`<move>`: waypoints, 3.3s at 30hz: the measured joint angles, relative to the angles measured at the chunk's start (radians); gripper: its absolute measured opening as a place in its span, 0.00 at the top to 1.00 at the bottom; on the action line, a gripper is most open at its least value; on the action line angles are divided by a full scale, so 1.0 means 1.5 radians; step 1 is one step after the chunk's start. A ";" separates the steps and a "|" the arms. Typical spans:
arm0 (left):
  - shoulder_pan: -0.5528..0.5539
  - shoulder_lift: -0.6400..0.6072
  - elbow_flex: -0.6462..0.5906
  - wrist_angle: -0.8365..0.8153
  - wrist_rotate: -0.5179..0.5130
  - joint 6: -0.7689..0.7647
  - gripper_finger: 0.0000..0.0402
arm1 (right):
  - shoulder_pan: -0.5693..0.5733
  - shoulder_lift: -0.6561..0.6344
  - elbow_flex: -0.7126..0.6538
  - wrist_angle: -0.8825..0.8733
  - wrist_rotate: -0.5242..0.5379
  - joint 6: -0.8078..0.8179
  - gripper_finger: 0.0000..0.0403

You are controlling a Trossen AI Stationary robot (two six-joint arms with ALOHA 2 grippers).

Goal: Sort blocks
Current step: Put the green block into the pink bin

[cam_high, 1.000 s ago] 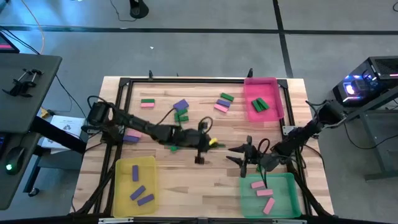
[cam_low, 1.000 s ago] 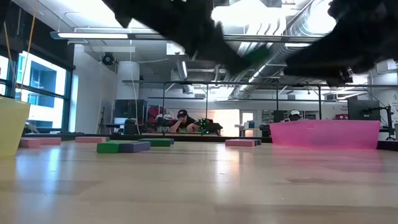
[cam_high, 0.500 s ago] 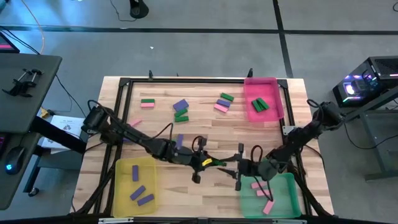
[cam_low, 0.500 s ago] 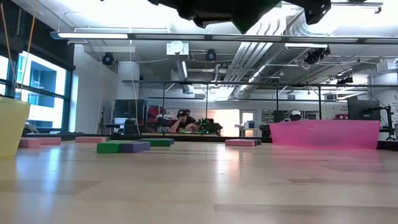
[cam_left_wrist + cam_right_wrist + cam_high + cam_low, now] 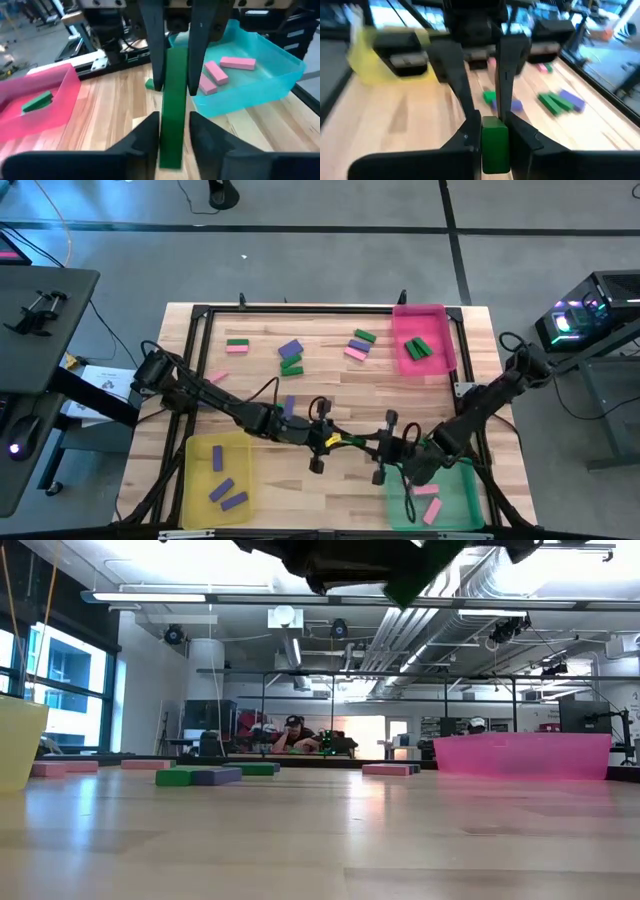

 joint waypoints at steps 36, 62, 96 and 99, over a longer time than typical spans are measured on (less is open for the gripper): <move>-0.046 0.000 0.001 -0.087 -0.065 -0.149 0.56 | -0.849 -0.067 0.013 -0.632 -0.272 -0.081 0.91; -0.047 0.000 0.000 -0.088 -0.069 -0.149 0.56 | -1.023 -0.058 0.012 -0.514 -0.369 -0.143 0.91; -0.046 0.000 0.000 -0.088 -0.068 -0.149 0.56 | -1.067 0.052 0.012 -0.448 -0.301 -0.102 0.75; -0.046 0.000 0.000 -0.088 -0.068 -0.149 0.56 | -1.065 0.052 0.012 -0.449 -0.321 -0.104 0.68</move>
